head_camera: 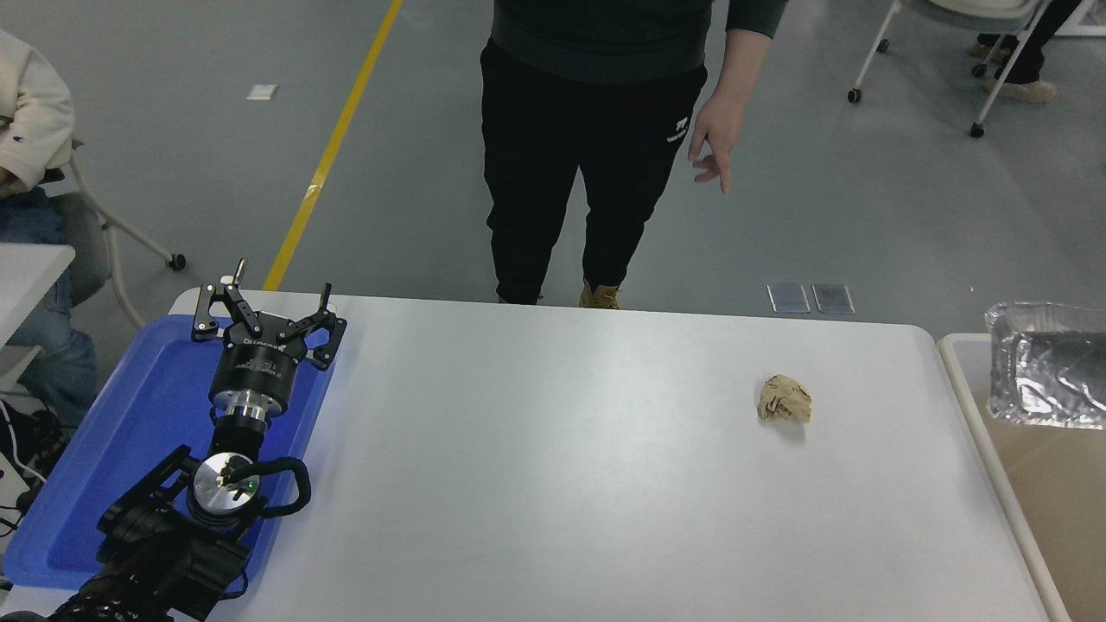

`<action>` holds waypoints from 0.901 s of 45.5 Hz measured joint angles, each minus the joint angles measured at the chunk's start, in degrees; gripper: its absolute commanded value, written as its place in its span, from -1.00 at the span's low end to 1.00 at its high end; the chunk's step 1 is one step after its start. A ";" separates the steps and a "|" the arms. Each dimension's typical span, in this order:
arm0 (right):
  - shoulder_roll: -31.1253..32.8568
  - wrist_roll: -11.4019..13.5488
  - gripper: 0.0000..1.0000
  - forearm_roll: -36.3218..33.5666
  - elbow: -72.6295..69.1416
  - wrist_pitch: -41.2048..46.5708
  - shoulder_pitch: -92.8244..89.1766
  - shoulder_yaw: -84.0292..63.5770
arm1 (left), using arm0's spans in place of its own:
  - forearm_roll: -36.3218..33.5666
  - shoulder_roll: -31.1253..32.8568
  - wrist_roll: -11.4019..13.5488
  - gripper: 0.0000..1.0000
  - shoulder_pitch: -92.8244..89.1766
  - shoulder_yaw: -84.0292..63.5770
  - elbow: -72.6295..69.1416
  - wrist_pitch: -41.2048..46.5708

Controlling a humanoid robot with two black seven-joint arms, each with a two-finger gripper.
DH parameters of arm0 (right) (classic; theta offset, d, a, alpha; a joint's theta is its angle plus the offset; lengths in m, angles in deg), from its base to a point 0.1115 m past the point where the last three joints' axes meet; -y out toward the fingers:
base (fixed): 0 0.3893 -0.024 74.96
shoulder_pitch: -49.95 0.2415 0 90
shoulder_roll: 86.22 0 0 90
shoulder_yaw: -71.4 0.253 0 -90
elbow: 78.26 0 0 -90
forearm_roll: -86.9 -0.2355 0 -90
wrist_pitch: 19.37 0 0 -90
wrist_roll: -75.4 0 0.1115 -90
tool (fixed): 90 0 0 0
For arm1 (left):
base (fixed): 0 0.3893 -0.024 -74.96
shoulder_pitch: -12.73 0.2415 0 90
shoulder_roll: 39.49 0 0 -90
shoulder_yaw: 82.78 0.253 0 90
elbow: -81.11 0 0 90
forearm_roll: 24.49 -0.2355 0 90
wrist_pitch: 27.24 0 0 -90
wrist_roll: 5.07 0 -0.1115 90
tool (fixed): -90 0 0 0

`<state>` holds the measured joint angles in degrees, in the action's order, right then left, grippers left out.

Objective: Pick up foil plate and place in dustbin

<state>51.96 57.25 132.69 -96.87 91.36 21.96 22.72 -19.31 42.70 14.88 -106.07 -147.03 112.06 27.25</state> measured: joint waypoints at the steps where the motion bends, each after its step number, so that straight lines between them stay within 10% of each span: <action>1: -0.33 -0.11 -1.00 -0.25 0.91 -0.59 -1.70 0.09 | 0.00 0.01 0.00 1.00 -0.03 0.00 0.04 -0.01; 34: -7.60 0.68 -1.00 -4.97 11.97 -15.03 -18.85 0.49 | 0.01 -0.01 0.00 1.00 -0.02 -0.01 -0.03 0.00; 37: -7.83 0.78 0.33 -5.57 12.16 -15.43 -19.16 0.53 | 0.01 -0.01 0.00 1.00 -0.02 -0.01 -0.04 0.00; 41: -8.09 0.86 0.81 -6.46 12.42 -15.76 -19.46 0.57 | 0.01 -0.01 0.00 1.00 -0.02 -0.03 -0.05 0.00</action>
<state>43.88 58.12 126.24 -84.45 75.60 2.49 23.29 -19.31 42.69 14.88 -106.09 -147.06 112.01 27.25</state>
